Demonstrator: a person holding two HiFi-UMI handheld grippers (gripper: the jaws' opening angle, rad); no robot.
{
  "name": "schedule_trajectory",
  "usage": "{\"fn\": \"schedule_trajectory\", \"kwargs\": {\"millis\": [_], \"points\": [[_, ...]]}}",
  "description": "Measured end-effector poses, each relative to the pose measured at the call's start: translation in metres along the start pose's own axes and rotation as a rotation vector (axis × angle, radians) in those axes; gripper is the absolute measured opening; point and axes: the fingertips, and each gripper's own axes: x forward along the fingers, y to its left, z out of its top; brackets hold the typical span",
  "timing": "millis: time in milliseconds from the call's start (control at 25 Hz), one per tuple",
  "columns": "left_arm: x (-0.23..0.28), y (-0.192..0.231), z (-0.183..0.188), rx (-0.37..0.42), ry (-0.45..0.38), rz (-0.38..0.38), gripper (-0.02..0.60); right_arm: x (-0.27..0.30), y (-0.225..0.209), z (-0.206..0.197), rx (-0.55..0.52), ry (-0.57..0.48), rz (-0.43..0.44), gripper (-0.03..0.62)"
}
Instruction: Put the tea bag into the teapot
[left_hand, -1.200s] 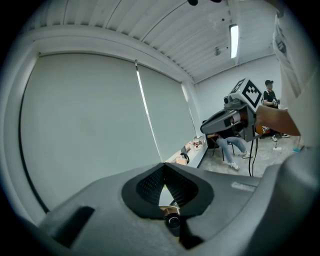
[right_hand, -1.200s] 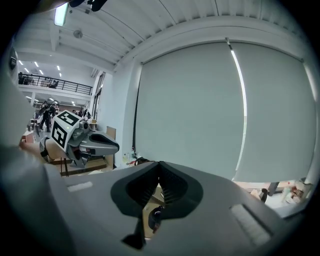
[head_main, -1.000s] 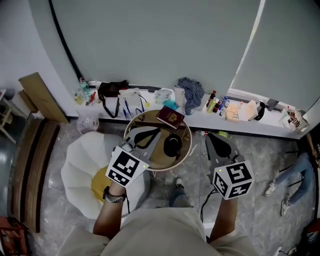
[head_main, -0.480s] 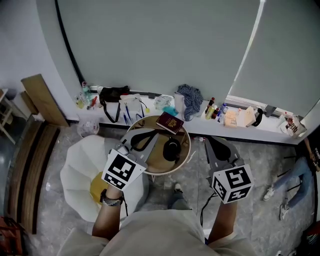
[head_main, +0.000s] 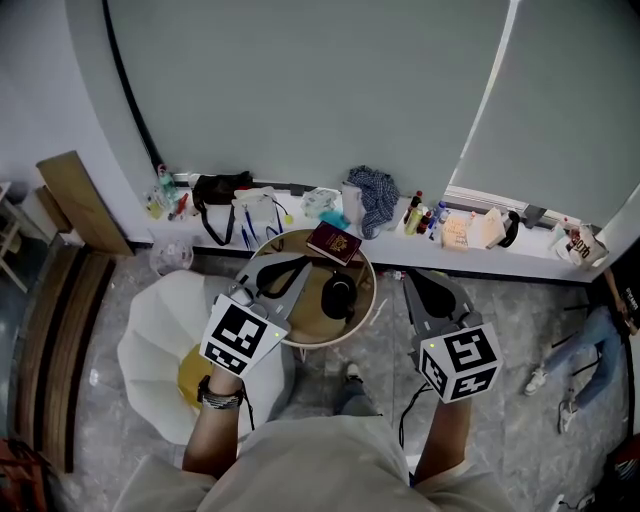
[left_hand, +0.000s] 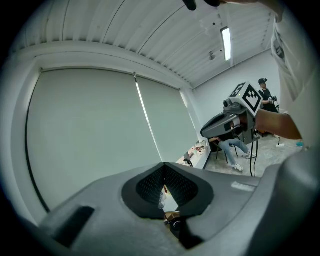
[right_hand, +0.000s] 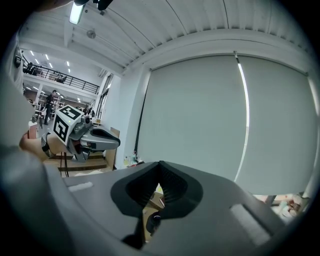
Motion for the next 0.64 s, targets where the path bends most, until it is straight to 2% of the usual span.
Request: {"fn": "schedule_trajectory", "kwargs": {"millis": [640], "points": [[-0.005,-0.01,-0.013,-0.01,0.011,0.003,0.005,-0.002,0.009,-0.014,-0.005,0.013,0.012,0.006]]}}
